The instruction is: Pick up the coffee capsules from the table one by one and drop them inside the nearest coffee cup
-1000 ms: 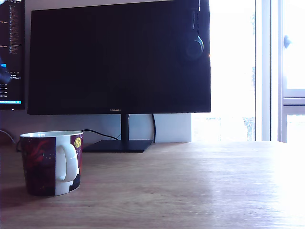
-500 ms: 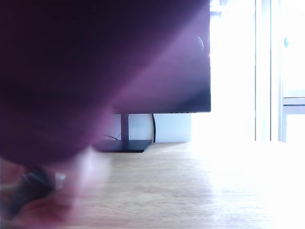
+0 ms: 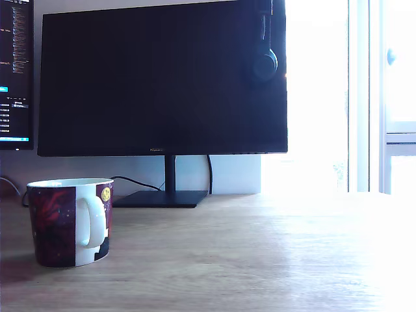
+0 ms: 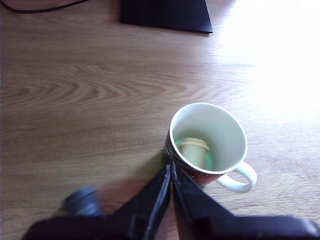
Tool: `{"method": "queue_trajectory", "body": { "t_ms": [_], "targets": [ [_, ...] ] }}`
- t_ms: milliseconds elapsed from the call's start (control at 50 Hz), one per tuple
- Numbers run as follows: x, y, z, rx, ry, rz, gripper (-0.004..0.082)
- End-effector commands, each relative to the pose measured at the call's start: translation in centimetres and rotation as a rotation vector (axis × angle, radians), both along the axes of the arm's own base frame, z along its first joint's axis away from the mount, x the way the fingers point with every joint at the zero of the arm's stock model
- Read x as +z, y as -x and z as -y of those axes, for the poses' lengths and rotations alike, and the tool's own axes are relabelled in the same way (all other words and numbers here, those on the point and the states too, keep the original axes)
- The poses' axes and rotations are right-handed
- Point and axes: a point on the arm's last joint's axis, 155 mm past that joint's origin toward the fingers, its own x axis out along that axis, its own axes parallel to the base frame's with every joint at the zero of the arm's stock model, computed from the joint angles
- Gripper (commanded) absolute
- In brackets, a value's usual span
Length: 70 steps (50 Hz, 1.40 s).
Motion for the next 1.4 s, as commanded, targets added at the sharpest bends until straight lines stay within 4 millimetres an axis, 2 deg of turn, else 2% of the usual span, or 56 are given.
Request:
{"method": "queue_trajectory", "body": {
  "t_ms": [0,340,440,740,900,960,1020,1120,1180,1200,1380],
  "targets": [
    [-0.9,0.1,-0.1,0.003,-0.006,-0.012,-0.0016],
    [0.0,-0.3,0.5,0.000,0.022,0.025,-0.0016],
    [0.0,-0.6,0.0,0.026,0.008,0.037,-0.0016],
    [-2.9,-0.1,-0.9,0.093,0.052,0.018,-0.0016],
    [-5.1,1.1,-3.0,0.198,0.019,-0.078,-0.0001],
    [-5.2,1.1,-3.4,0.228,0.022,-0.080,0.0062],
    [-5.3,1.2,-3.5,0.251,0.040,-0.093,0.0193],
    [-5.6,1.4,-3.6,0.260,0.040,-0.108,0.0617],
    [-5.7,1.4,-3.6,0.261,0.042,-0.111,0.0776],
    [-5.7,1.4,-3.6,0.261,0.042,-0.111,0.0798],
    [-6.7,1.5,-3.7,0.262,0.010,-0.152,0.0790]
  ]
}}
